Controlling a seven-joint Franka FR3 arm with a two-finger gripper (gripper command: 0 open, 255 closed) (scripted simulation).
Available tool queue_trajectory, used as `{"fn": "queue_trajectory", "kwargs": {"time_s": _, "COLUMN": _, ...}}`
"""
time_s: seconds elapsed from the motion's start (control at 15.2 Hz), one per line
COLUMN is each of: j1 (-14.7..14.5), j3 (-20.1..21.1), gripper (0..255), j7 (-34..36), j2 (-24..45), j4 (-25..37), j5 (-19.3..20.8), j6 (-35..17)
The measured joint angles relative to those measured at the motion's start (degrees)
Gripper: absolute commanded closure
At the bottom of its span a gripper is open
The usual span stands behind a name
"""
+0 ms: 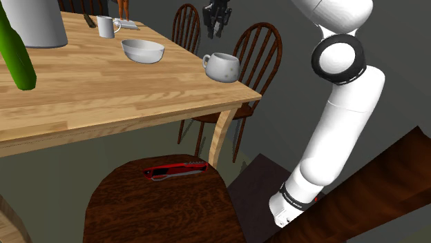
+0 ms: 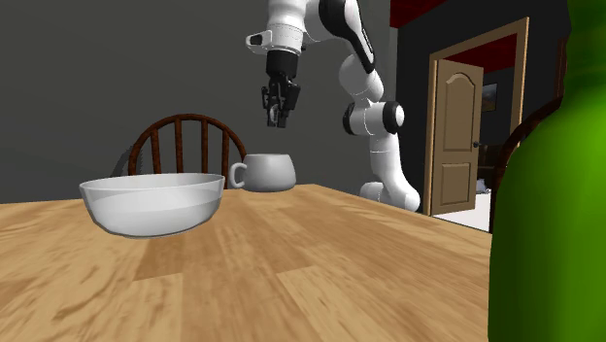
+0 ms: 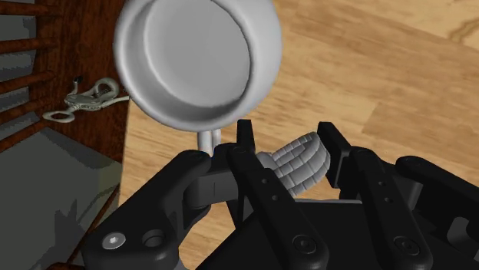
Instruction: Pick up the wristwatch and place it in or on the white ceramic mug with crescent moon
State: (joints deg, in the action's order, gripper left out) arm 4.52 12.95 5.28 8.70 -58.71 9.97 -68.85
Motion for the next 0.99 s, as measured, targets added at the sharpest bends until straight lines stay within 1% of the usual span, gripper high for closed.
{"fn": "queue_trajectory", "kwargs": {"time_s": 0.07, "j1": 1.15, "j3": -0.67, "gripper": 255, "j7": -1.43, "j2": -1.08, "j4": -1.91, "j5": -0.47, "j6": -1.02}}
{"fn": "queue_trajectory", "kwargs": {"time_s": 0.13, "j1": 1.85, "j3": -1.20, "gripper": 255, "j7": -2.85, "j2": -0.27, "j4": -0.38, "j5": -0.36, "j6": -0.52}}
{"fn": "queue_trajectory", "kwargs": {"time_s": 0.33, "j1": 4.62, "j3": -3.03, "gripper": 255, "j7": -7.20, "j2": 0.01, "j4": -0.17, "j5": -0.79, "j6": -1.20}}
{"fn": "queue_trajectory", "kwargs": {"time_s": 0.4, "j1": 5.35, "j3": -3.45, "gripper": 255, "j7": -8.06, "j2": -0.75, "j4": -1.94, "j5": -1.10, "j6": -2.31}}
{"fn": "queue_trajectory", "kwargs": {"time_s": 0.59, "j1": 6.08, "j3": -3.82, "gripper": 255, "j7": -8.47, "j2": -3.34, "j4": -7.89, "j5": -1.80, "j6": -5.79}}
{"fn": "queue_trajectory", "kwargs": {"time_s": 0.99, "j1": 6.58, "j3": -4.12, "gripper": 255, "j7": -8.25, "j2": -6.71, "j4": -17.29, "j5": -2.58, "j6": -11.90}}
